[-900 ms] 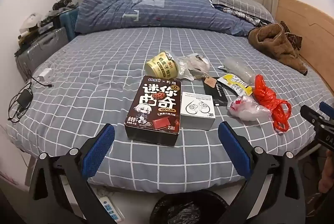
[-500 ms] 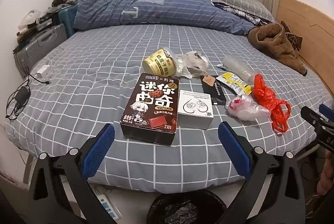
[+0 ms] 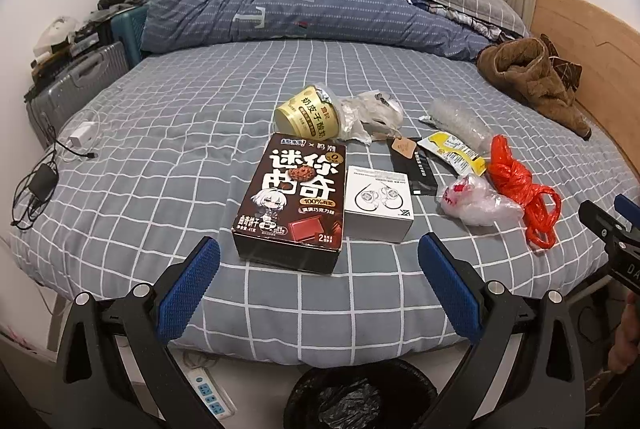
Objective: Collect trash
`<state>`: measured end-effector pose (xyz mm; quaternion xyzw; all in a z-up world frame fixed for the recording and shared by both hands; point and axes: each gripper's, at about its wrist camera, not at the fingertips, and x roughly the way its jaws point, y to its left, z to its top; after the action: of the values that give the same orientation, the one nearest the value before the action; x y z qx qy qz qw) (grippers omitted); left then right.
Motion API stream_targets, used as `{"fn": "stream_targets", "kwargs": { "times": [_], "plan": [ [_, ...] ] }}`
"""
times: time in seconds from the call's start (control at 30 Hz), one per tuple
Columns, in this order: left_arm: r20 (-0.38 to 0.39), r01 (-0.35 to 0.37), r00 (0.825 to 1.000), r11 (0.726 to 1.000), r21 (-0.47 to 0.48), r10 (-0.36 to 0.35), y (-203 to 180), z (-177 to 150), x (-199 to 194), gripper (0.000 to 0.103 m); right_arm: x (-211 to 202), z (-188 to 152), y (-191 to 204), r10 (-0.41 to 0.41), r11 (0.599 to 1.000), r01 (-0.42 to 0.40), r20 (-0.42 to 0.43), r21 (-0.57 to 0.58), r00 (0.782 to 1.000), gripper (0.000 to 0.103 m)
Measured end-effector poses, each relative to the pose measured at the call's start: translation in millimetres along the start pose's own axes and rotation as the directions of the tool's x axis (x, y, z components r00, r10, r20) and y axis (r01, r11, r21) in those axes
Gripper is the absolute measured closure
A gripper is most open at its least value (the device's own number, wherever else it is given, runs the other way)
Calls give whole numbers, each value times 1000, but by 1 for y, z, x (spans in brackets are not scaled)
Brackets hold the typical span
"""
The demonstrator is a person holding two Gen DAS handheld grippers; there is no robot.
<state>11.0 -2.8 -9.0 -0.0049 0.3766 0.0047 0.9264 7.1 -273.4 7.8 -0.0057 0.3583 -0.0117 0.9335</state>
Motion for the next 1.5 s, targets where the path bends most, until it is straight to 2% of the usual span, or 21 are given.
{"fn": "stream_targets", "kwargs": {
  "times": [1.5],
  "plan": [
    [-35,-10,999,1000,5,10,1,-2,6,6,-1,1,3,4,1000,-4,-5,-7,1000,10]
  ]
}}
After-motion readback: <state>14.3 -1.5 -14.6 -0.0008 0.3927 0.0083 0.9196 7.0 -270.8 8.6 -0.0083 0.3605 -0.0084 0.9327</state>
